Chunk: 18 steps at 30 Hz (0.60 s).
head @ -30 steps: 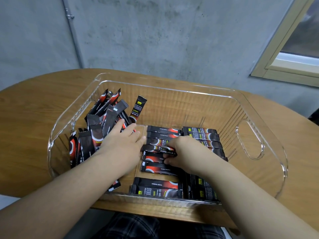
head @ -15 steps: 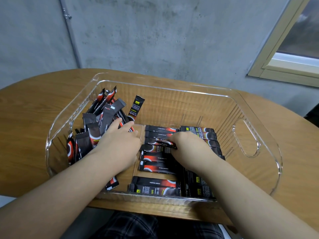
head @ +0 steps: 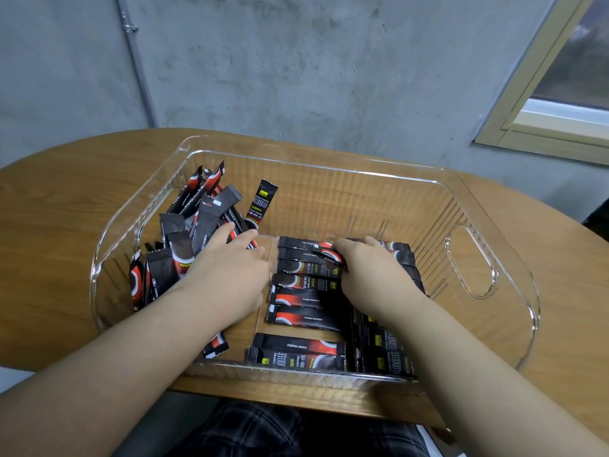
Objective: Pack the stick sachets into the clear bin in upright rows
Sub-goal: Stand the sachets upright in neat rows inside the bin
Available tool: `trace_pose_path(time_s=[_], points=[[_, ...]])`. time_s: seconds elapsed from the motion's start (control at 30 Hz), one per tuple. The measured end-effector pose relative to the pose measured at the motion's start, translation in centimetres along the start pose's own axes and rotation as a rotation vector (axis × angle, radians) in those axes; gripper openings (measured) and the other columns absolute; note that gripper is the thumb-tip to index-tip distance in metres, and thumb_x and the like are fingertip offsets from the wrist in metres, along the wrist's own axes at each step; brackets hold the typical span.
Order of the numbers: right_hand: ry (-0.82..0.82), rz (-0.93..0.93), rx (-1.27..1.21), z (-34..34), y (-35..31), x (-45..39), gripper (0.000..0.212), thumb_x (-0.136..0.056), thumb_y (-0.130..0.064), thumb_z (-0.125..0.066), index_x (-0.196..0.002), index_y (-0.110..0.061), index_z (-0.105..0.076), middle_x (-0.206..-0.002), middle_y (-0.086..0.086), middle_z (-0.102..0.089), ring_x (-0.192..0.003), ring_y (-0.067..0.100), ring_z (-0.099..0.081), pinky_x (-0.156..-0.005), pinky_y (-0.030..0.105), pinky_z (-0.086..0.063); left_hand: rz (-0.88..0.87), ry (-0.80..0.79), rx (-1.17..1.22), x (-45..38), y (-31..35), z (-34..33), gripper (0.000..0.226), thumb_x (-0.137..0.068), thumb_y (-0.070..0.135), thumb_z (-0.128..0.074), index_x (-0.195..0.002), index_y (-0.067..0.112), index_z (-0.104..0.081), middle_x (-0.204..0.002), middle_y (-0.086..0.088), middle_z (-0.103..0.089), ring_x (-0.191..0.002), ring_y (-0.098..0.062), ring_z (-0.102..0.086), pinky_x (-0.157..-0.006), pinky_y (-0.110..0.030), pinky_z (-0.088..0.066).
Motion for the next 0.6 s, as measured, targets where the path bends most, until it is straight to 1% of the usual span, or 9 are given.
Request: trace_pose_path(time_s=[0.07,0.13,0.23,0.37,0.47,0.53,0.6], points=[[0.008,0.004,0.042,0.12,0.06,-0.10,0.037,-0.081,-0.001,-0.037,-0.111,-0.019,-0.053,-0.086,0.006,-0.054,-0.094,0.025,-0.042,-0.070,0.033,-0.034,-0.001,-0.003,-0.009,0.00,0.00,-0.05,0.042,-0.096,0.036,-0.039,-0.136,0.027,-0.050,-0.148,0.006,-0.040,-0.146,-0.022,-0.013,-0.116,-0.048,-0.003],[-0.034,0.024,0.085,-0.07,-0.17,-0.05,0.041,-0.083,-0.001,-0.039,-0.118,-0.017,-0.052,-0.083,0.003,-0.048,-0.100,0.026,-0.044,-0.073,0.033,-0.032,-0.006,-0.007,-0.013,-0.02,-0.01,-0.12,0.042,-0.096,0.036,-0.038,-0.136,0.027,-0.051,-0.149,0.005,-0.039,-0.146,-0.022,-0.013,-0.116,-0.049,-0.002],[-0.073,0.029,0.093,-0.20,-0.51,0.18,0.043,-0.086,-0.003,-0.041,-0.125,-0.018,-0.049,-0.094,0.007,-0.050,-0.107,0.028,-0.045,-0.076,0.032,-0.029,-0.010,-0.016,-0.010,-0.14,0.00,-0.29,0.041,-0.097,0.036,-0.038,-0.135,0.030,-0.052,-0.149,0.006,-0.039,-0.146,-0.022,-0.013,-0.116,-0.049,-0.002],[-0.081,0.033,0.113,-0.15,-0.66,0.31,0.042,-0.087,-0.003,-0.040,-0.125,-0.016,-0.047,-0.092,0.007,-0.046,-0.104,0.030,-0.045,-0.078,0.035,-0.032,-0.006,-0.024,-0.004,-0.24,-0.02,-0.48,0.041,-0.096,0.035,-0.039,-0.134,0.032,-0.053,-0.148,0.007,-0.040,-0.146,-0.022,-0.013,-0.115,-0.049,-0.003],[-0.083,0.049,0.136,-0.28,-0.79,0.30,0.043,-0.085,-0.002,-0.039,-0.125,-0.016,-0.046,-0.099,0.009,-0.052,-0.105,0.029,-0.043,-0.081,0.035,-0.031,-0.008,-0.024,-0.008,-0.19,0.01,-0.38,0.041,-0.096,0.035,-0.038,-0.134,0.032,-0.052,-0.148,0.007,-0.040,-0.147,-0.022,-0.012,-0.115,-0.049,-0.003],[-0.063,0.058,0.114,-0.15,-0.71,0.21,0.043,-0.084,-0.002,-0.039,-0.123,-0.018,-0.048,-0.100,0.009,-0.055,-0.104,0.027,-0.043,-0.077,0.033,-0.028,-0.008,-0.021,-0.003,-0.17,0.04,-0.25,0.041,-0.096,0.035,-0.038,-0.134,0.032,-0.052,-0.148,0.007,-0.039,-0.147,-0.022,-0.012,-0.115,-0.049,-0.003],[-0.012,0.078,0.075,0.25,-0.71,0.07,0.039,-0.084,-0.003,-0.041,-0.118,-0.020,-0.052,-0.095,0.005,-0.055,-0.098,0.023,-0.041,-0.074,0.031,-0.026,-0.005,-0.021,0.005,-0.16,0.07,-0.18,0.040,-0.096,0.035,-0.039,-0.134,0.032,-0.052,-0.149,0.007,-0.039,-0.147,-0.022,-0.012,-0.115,-0.049,-0.003]])
Point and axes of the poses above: each hand's wrist, its own x-axis away from the middle knuckle, its own z-axis out of the back of the hand, y = z × x, the point moved 4 cm from there along -x, towards the middle knuckle
